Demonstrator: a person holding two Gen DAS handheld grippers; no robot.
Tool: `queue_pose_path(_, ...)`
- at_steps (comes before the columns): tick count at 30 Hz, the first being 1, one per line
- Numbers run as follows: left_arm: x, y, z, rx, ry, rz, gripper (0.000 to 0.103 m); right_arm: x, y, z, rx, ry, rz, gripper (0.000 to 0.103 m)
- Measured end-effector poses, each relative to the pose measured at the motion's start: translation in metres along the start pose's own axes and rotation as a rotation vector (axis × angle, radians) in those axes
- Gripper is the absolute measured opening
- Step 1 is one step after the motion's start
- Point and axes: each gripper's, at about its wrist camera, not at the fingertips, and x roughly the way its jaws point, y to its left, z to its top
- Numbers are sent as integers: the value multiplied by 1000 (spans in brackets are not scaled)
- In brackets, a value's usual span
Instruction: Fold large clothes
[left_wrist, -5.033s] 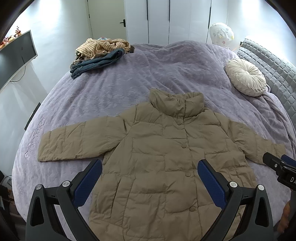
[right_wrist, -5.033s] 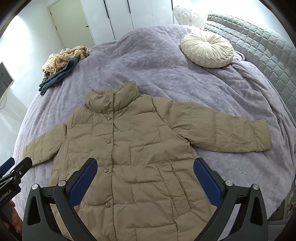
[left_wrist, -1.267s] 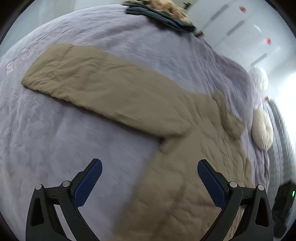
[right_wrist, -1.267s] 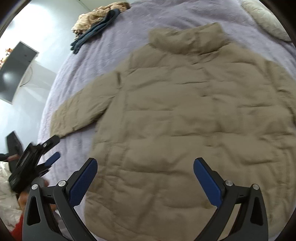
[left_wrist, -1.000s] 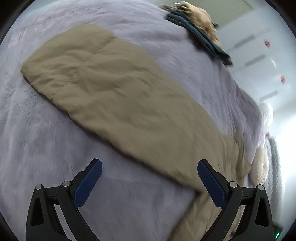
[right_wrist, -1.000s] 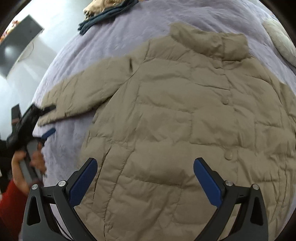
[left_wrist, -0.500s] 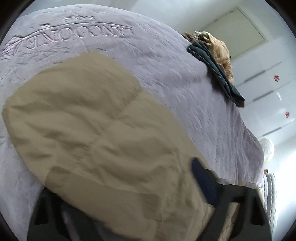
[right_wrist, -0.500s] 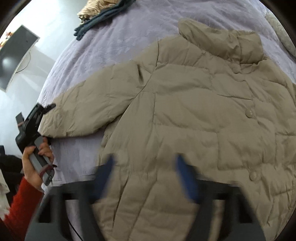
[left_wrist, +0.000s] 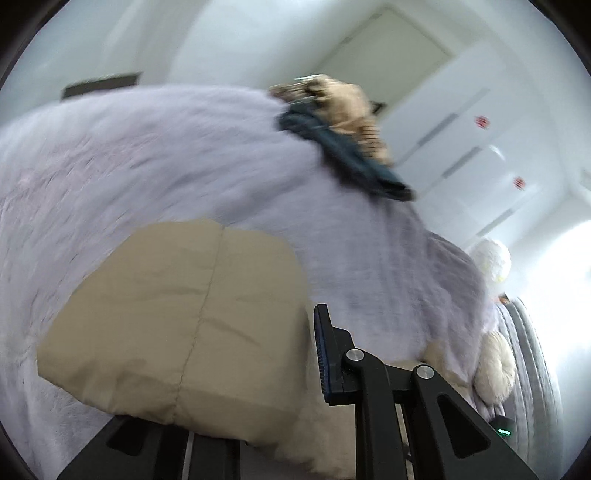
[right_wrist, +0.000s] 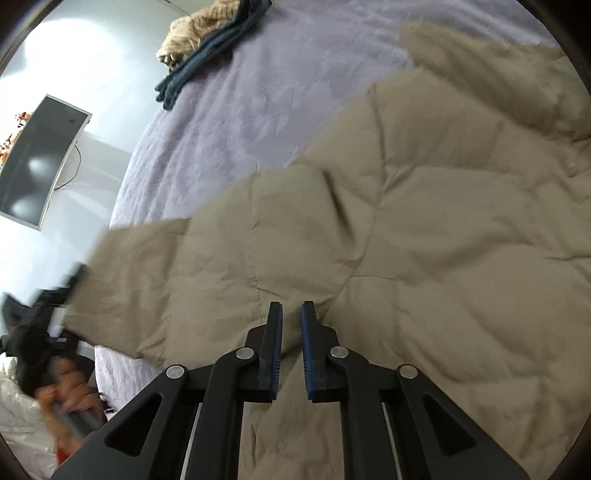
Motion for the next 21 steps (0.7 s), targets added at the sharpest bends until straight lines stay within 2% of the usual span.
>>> queue_pose_path(6,2,-83,1,117,52,-169,20,32,-14,0,65,51,9,10)
queue_pose_path(11,28,-163,-27,204,136,-283,20,32,-17,1,68,73,42,9)
queue_pose_path(14,48,-208,-57,269,201,-325,20,7,-29,-3,105,73,84,9)
queue_pose_path(17,66,-249,-92,355,271,-342,20,-38,-56,-14,137,38,105,9)
queue_pose_path(19,75,-272,-119,435,309,-341,20,-74,-83,-24,142,-9,43,9)
queue_pose_path(21,85,-293,-154,547,336,-297,20,-99,-107,-33,166,-39,-15,9)
